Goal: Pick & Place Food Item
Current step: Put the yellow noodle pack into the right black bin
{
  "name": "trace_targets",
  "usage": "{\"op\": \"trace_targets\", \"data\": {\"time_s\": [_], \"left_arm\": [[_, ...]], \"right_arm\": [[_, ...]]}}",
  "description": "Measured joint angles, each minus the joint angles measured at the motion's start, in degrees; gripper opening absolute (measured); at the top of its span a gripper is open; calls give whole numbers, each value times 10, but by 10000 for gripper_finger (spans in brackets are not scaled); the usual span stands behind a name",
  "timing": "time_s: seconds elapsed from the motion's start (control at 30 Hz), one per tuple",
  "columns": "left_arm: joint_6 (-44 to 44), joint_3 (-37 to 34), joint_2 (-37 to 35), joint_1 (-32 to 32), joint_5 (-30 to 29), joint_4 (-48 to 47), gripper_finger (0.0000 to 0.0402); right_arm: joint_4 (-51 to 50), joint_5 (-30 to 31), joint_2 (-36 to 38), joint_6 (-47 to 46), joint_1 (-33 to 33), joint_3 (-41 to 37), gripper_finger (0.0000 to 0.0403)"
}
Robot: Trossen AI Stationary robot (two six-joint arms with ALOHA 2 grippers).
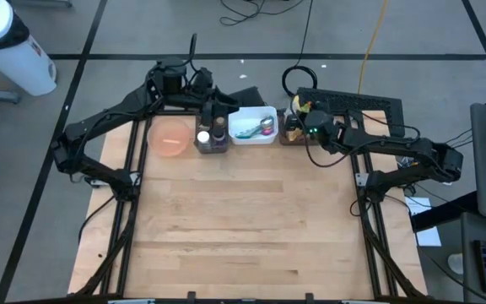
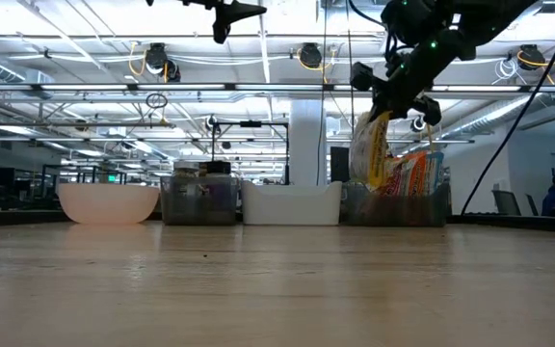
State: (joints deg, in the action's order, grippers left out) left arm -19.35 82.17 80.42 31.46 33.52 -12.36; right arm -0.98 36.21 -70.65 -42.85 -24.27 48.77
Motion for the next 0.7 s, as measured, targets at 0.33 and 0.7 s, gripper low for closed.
{"op": "trace_targets", "data": {"time_s": [0.33, 0.7], "left_arm": [[-4, 0, 0, 0, 0, 0, 202], [-4, 0, 0, 0, 0, 1, 202]], "right_arm": [[34, 17, 0, -12, 0, -28, 0], [72, 42, -5, -9, -14, -30, 0]]}}
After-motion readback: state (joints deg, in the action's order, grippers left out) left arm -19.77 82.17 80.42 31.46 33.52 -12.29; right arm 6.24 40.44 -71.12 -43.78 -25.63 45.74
